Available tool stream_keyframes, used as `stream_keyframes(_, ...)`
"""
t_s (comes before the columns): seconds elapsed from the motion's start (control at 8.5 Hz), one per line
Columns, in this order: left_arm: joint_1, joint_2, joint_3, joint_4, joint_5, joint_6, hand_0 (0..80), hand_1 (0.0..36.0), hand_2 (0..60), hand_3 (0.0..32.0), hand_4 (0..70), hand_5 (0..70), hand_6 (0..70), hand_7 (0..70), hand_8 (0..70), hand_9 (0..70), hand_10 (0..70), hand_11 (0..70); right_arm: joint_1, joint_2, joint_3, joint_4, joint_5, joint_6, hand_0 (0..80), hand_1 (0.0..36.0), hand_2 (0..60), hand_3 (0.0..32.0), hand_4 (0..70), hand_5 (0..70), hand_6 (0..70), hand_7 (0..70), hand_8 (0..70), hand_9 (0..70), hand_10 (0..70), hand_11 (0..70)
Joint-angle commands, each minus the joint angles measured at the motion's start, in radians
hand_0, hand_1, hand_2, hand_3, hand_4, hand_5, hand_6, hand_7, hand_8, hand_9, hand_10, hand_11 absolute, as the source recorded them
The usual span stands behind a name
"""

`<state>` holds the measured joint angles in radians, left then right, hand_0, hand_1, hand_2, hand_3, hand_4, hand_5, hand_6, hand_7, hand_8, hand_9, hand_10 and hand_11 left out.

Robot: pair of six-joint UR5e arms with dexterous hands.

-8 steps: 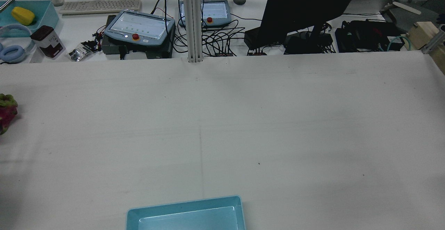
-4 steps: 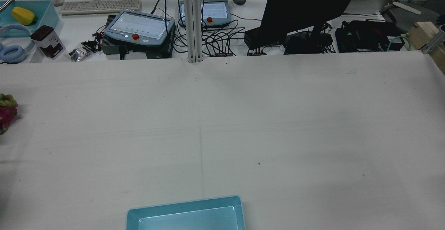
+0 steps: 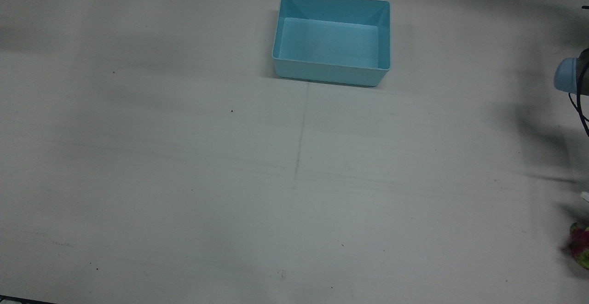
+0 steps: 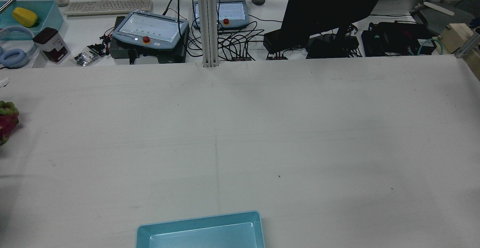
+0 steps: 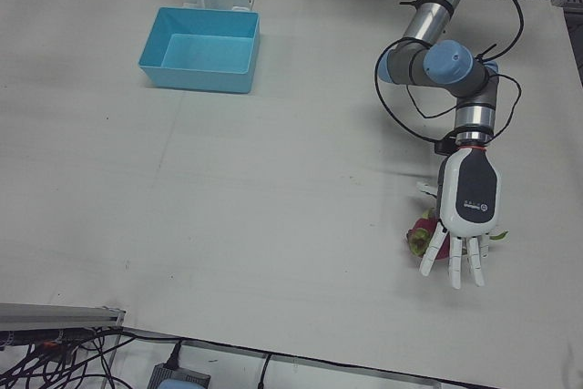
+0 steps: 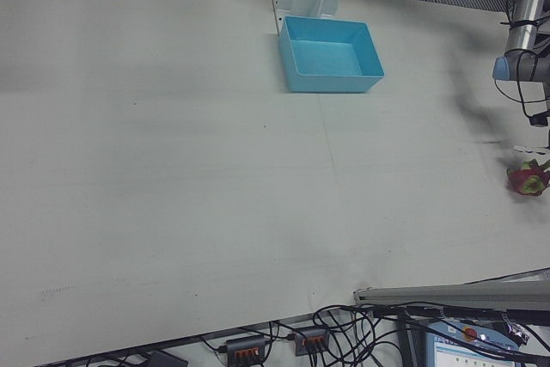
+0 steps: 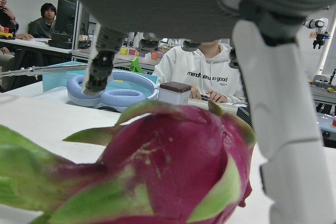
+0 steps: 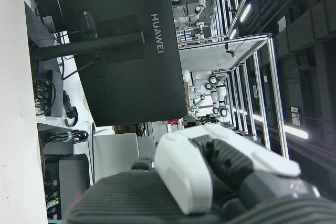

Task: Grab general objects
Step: 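Close the left hand fingers around the pink dragon fruit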

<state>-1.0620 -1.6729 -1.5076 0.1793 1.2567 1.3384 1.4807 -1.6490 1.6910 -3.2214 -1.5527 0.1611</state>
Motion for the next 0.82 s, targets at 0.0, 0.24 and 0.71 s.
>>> stream_keyframes(0.0,0.011,-0.043,0.084,-0.027,0.001,-0.001,49.7,9.4,0.0,25.4,0.0,0.0,0.0,0.0,4.1,0.0,0.0,0.0,0.001,0.000,0.001,0.000,-0.001,0.000,0.0,0.0,0.0,0.0,0.0,0.0,0.0,0.0,0.0,0.0,0.0,0.0)
stream_keyframes(0.24,0.013,-0.054,0.090,-0.026,-0.002,-0.001,49.8,9.7,0.0,24.0,0.0,0.0,0.0,0.0,3.9,0.0,0.0,0.0,0.000,0.000,-0.001,0.000,-0.001,0.000,0.0,0.0,0.0,0.0,0.0,0.0,0.0,0.0,0.0,0.0,0.0,0.0)
stream_keyframes(0.71,0.013,-0.059,0.124,-0.027,0.000,0.004,50.5,10.7,0.0,18.8,1.2,0.0,0.0,0.0,3.7,0.0,0.0,0.0,0.000,0.000,-0.001,0.000,-0.001,0.000,0.0,0.0,0.0,0.0,0.0,0.0,0.0,0.0,0.0,0.0,0.0,0.0)
